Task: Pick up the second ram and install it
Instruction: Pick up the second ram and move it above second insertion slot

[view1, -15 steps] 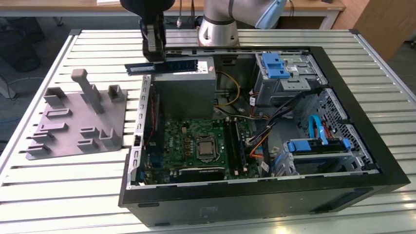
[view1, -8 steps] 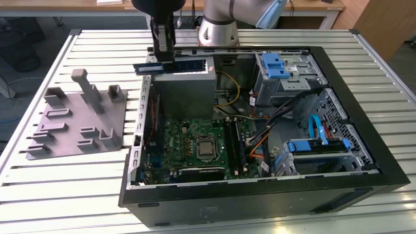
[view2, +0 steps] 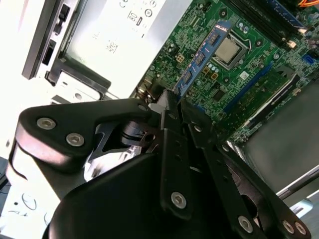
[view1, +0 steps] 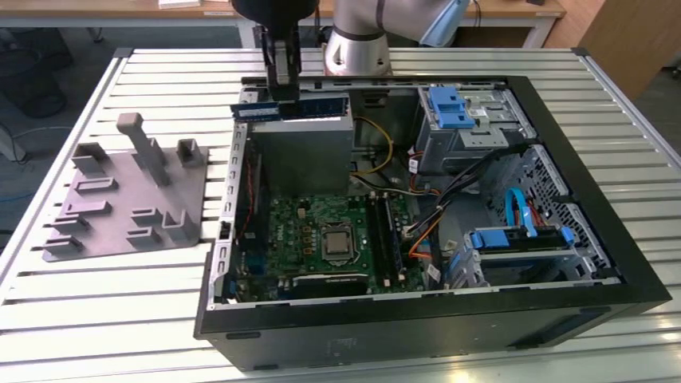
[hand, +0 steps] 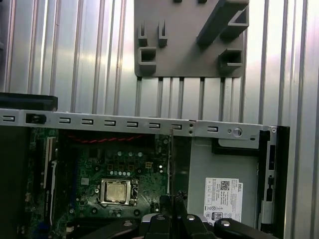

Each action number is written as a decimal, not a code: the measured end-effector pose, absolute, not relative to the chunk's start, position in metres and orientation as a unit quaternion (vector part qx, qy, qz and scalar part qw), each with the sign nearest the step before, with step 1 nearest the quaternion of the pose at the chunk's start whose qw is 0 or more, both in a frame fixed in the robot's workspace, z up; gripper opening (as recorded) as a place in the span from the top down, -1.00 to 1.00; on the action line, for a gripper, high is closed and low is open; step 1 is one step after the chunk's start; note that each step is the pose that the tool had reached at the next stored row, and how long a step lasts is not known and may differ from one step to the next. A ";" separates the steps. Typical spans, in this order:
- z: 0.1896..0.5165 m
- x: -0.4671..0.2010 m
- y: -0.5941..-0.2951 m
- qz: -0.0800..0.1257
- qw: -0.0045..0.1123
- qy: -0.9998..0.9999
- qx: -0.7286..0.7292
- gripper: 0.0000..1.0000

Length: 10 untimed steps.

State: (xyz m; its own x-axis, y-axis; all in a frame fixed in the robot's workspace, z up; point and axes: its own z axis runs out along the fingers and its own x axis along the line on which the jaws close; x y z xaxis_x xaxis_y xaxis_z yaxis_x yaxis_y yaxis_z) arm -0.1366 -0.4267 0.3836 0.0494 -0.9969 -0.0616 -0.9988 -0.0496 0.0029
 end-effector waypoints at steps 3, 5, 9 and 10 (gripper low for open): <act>0.384 -0.132 -0.427 0.023 0.020 0.689 -0.724 0.72; 0.384 -0.129 -0.427 0.023 0.020 0.689 -0.724 0.72; 0.383 -0.122 -0.427 0.023 0.020 0.689 -0.724 0.72; 0.383 -0.120 -0.427 0.023 0.020 0.689 -0.724 0.72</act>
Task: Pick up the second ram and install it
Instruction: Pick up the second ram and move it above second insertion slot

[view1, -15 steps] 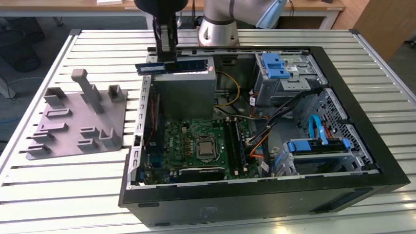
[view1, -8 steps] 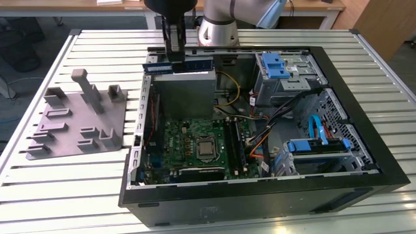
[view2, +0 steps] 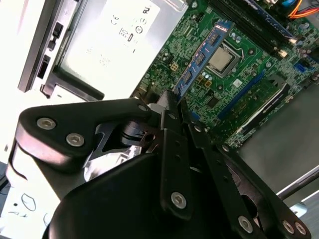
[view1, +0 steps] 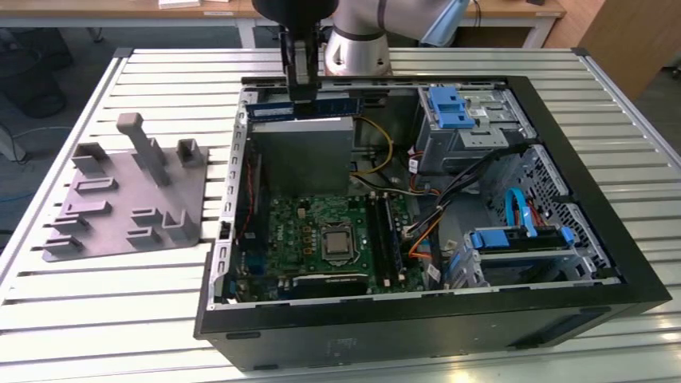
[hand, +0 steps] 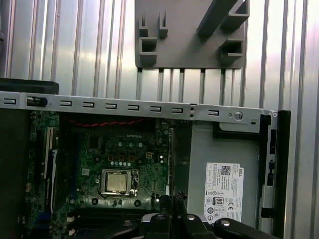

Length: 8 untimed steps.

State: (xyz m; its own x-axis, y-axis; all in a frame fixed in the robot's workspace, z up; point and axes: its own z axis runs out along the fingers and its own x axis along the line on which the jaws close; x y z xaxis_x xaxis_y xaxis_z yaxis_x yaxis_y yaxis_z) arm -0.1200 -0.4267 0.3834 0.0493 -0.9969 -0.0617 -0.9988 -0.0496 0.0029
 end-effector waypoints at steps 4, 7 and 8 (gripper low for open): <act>0.383 -0.113 -0.427 0.023 0.020 0.689 -0.724 0.72; 0.383 -0.108 -0.427 0.023 0.020 0.689 -0.724 0.72; 0.383 -0.106 -0.427 0.023 0.020 0.689 -0.724 0.72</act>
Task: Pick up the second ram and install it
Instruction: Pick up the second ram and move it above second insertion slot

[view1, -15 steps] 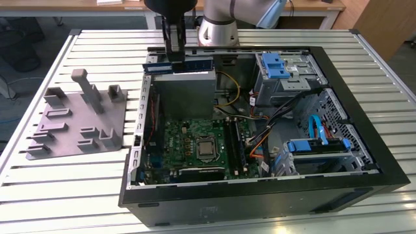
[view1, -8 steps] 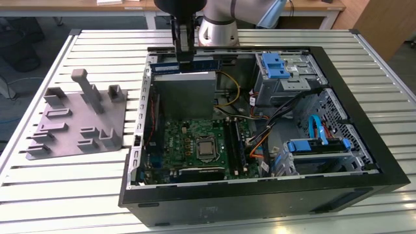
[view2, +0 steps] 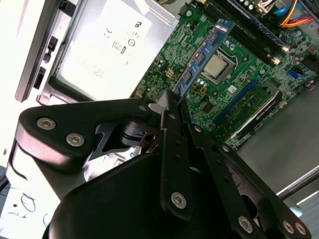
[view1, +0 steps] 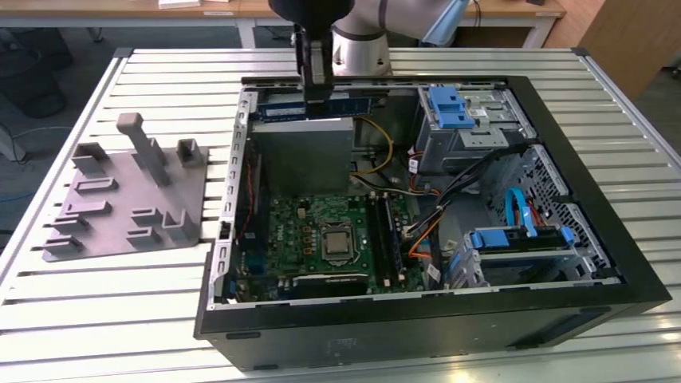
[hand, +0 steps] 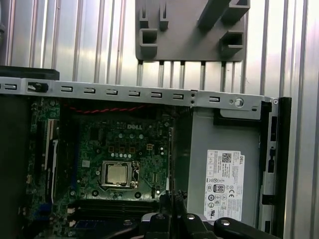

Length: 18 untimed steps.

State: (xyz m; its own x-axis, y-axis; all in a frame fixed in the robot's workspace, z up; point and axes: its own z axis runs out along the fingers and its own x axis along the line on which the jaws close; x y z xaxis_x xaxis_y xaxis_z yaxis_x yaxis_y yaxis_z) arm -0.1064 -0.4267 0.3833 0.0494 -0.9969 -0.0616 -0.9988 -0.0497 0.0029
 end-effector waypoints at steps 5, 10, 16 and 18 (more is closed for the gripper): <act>0.383 -0.096 -0.427 0.023 0.020 0.689 -0.724 0.72; 0.383 -0.094 -0.427 0.023 0.020 0.689 -0.724 0.72; 0.381 -0.094 -0.440 0.023 0.020 0.689 -0.724 0.72; 0.377 -0.094 -0.443 0.023 0.021 0.692 -0.721 0.72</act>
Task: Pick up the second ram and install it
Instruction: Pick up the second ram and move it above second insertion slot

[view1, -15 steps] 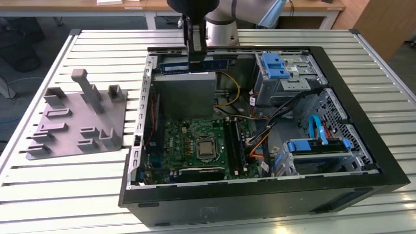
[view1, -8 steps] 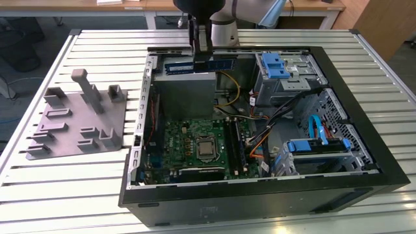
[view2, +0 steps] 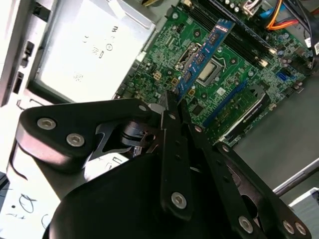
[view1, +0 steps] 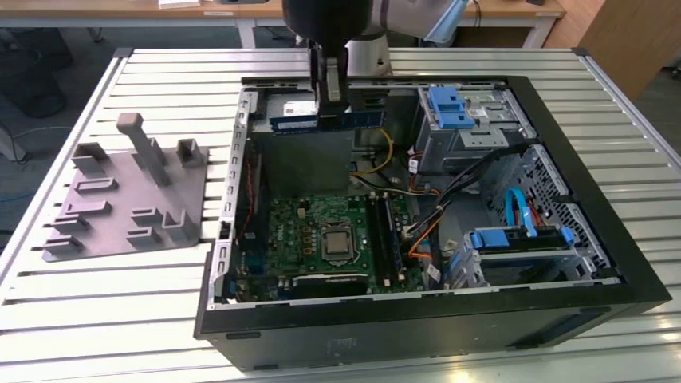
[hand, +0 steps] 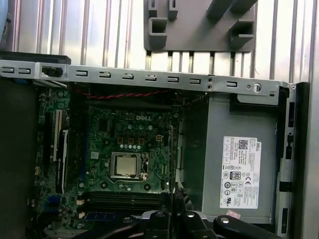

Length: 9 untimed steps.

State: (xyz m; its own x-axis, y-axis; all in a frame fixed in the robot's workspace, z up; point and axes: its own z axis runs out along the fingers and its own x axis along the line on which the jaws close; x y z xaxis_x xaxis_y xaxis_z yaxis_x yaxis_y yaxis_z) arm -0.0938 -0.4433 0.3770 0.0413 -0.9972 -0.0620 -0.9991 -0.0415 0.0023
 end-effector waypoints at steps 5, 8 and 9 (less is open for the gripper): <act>0.368 -0.093 -0.449 0.023 0.021 0.698 -0.715 0.72; 0.363 -0.087 -0.451 0.023 0.021 0.698 -0.715 0.72; 0.361 -0.085 -0.452 0.023 0.021 0.698 -0.715 0.72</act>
State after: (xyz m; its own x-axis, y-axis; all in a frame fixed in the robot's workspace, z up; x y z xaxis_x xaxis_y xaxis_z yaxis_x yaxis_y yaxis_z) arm -0.0852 -0.4519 0.3608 0.0240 -0.9978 -0.0617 -0.9997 -0.0241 0.0018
